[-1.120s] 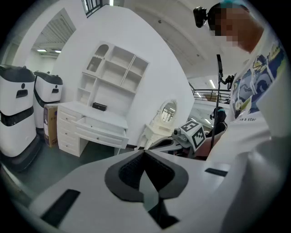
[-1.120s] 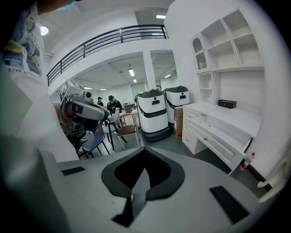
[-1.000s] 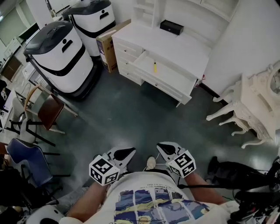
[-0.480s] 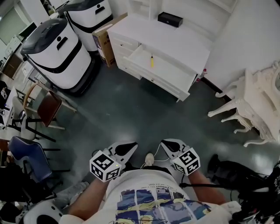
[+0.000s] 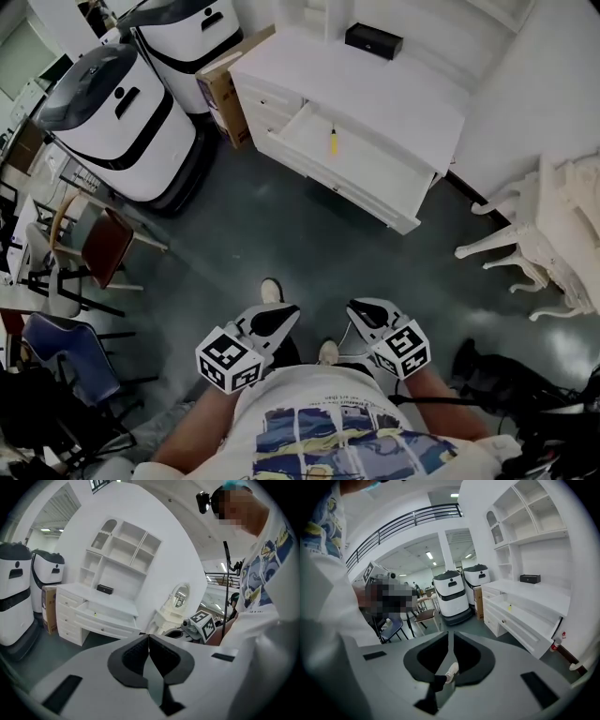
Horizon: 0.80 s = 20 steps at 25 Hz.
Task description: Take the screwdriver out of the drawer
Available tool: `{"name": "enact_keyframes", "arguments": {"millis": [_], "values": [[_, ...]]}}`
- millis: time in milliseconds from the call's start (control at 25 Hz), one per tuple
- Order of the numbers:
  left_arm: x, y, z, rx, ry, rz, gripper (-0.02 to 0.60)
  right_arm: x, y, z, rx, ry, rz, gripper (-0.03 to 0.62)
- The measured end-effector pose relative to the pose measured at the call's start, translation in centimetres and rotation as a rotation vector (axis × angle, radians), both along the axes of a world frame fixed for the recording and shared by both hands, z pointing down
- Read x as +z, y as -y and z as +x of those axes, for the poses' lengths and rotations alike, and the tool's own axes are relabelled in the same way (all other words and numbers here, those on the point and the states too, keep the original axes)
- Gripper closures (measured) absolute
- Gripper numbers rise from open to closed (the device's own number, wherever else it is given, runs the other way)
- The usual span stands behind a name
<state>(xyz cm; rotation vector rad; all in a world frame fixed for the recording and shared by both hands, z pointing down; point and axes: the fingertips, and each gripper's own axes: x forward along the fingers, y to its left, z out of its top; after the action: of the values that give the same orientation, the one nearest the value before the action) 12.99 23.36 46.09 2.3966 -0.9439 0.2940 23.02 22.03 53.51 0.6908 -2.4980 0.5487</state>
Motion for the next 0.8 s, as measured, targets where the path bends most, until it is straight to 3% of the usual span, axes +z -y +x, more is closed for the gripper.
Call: {"name": "enact_keyframes", "arguments": {"millis": [280, 520, 800], "values": [[-1.1, 9.8, -5.5, 0.104, -0.036, 0.037, 0.566, -0.4, 9.3, -4.2, 0.115, -0.066, -0.007, 0.49], [-1.2, 16.1, -11.9, 0.19, -0.033, 0.044, 0.566, -0.4, 17.7, -8.6, 0.202, -0.106, 0.019, 0.49], [-0.4, 21.1, -15.1, 0.16, -0.062, 0.019, 0.562, 2.5, 25.8, -9.4, 0.23, -0.176, 0.003, 0.479]]}}
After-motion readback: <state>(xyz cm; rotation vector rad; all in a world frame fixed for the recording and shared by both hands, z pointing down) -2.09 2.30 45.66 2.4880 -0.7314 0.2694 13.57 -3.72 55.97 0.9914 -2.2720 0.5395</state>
